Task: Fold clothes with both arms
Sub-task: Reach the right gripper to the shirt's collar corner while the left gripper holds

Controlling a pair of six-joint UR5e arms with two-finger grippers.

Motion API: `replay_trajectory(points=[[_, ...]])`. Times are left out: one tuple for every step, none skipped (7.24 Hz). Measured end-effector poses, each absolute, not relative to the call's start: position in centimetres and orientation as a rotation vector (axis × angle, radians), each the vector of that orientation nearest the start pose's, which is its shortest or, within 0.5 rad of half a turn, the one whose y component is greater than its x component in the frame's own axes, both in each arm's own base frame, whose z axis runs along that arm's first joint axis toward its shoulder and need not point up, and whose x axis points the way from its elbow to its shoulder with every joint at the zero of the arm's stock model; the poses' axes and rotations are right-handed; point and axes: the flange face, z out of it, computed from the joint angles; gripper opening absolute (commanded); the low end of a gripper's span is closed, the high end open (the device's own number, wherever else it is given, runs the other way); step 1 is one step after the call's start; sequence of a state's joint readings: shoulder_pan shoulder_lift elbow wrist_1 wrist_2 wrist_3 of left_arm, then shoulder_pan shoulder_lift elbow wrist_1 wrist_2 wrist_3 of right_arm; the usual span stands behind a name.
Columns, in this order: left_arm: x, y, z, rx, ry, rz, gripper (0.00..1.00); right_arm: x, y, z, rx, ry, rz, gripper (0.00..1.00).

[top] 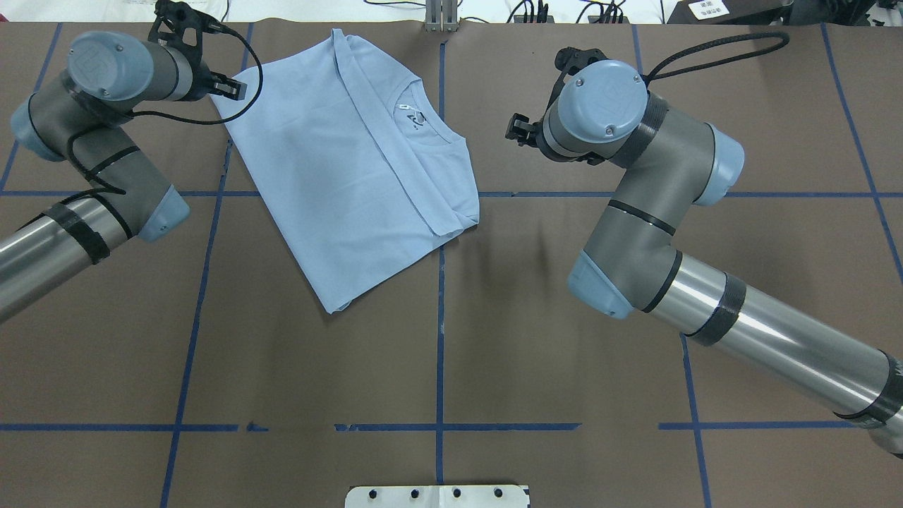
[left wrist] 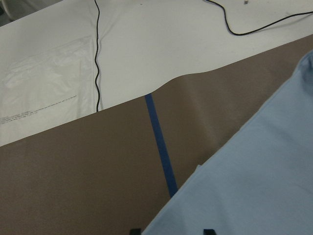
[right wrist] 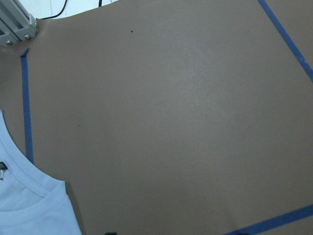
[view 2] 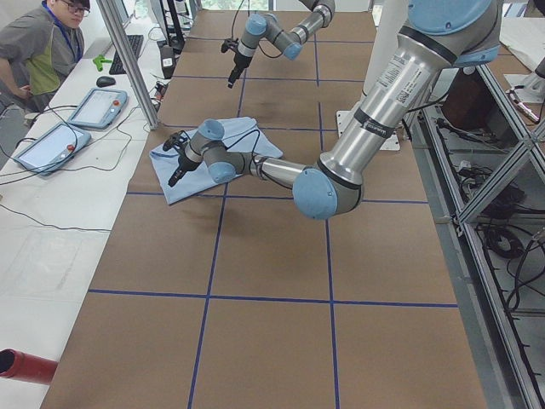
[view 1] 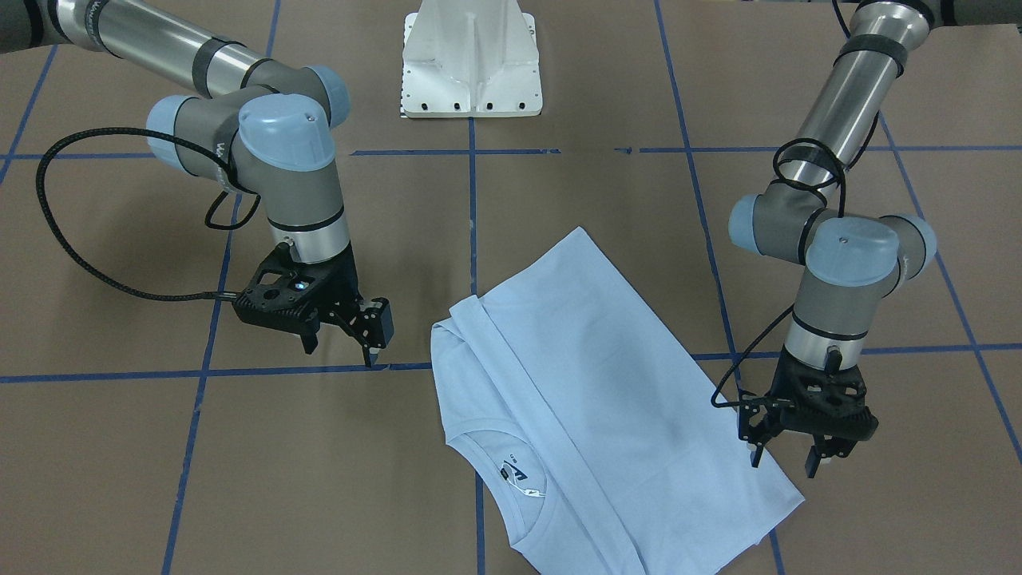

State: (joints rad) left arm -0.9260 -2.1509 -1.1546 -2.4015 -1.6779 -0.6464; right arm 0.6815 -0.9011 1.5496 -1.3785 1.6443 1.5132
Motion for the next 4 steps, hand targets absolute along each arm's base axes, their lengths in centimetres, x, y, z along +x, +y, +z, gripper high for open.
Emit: replay_trajectory(points=[[35.7,-67.4,42.2,0.731,0.700,0.048,1.00,-50.3,-54.2,24.5,0.182,-0.833,0.666,0.73],[35.8,-67.2,42.1,0.728,0.709,0.045,1.00,-53.3,-53.3,24.0,0.159,-0.828,0.733,0.73],[35.9,-67.1,42.1,0.727,0.712,0.045,1.00,-55.9,-52.0,23.4,0.166,-0.823,0.759,0.73],[36.0,-67.0,42.1,0.725,0.713,0.046,1.00,-57.9,-50.6,23.1,0.184,-0.818,0.759,0.73]])
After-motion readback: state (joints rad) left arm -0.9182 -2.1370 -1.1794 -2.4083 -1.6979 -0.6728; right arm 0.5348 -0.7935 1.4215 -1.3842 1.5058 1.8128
